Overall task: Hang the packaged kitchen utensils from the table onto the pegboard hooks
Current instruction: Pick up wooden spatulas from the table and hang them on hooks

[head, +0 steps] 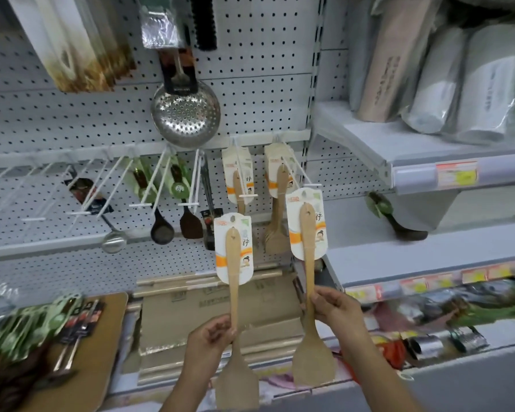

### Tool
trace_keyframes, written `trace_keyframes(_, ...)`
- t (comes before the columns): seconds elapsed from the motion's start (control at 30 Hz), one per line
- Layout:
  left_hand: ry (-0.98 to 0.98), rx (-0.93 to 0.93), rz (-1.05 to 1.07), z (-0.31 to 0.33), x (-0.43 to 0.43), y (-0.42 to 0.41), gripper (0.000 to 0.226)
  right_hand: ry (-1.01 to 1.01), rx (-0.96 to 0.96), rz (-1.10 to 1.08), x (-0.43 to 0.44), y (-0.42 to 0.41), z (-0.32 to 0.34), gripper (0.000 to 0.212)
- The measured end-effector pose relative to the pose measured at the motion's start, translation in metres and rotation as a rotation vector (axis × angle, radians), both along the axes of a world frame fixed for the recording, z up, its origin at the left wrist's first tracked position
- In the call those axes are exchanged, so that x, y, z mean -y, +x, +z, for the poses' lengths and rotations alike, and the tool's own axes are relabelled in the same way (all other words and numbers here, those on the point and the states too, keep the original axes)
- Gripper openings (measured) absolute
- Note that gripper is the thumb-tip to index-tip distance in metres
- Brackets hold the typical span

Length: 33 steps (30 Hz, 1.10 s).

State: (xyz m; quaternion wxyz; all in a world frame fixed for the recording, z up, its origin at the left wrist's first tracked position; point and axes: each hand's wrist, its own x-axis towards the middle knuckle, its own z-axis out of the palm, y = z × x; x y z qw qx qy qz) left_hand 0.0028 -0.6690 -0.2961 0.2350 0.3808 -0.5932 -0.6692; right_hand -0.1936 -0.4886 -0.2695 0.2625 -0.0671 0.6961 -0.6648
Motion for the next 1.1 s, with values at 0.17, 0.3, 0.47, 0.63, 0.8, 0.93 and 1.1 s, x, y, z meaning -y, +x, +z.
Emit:
trace_keyframes(0.17, -0.015, 0.019, 0.052, 0.002, -0.017, -0.002, 0.025, -0.011, -0.018, 0.035, -0.011, -0.005, -0.003, 0.012)
trace_keyframes(0.3, -0.032, 0.033, 0.069, 0.002, -0.021, 0.003, 0.024, -0.023, -0.012, 0.052, -0.008, -0.011, 0.007, 0.012)
trace_keyframes(0.47, -0.002, 0.013, 0.092, -0.002, -0.015, 0.008, 0.027, 0.009, -0.014, -0.003, 0.023, -0.033, 0.007, 0.013)
trace_keyframes(0.63, 0.011, 0.018, 0.075, -0.01, 0.002, 0.008, 0.026, 0.085, -0.004, -0.021, 0.059, -0.064, 0.003, 0.012)
trace_keyframes(0.8, 0.002, 0.021, 0.027, -0.012, 0.014, 0.01, 0.024, 0.14, -0.026, -0.062, 0.095, -0.097, 0.008, 0.01)
trace_keyframes(0.93, 0.02, 0.025, 0.023, -0.011, 0.025, 0.014, 0.022, 0.147, -0.024, -0.105, 0.12, -0.105, 0.021, 0.008)
trace_keyframes(1.1, 0.002, 0.044, 0.012, -0.015, 0.038, 0.018, 0.022, 0.163, 0.011, -0.076, 0.139, -0.111, 0.008, 0.013)
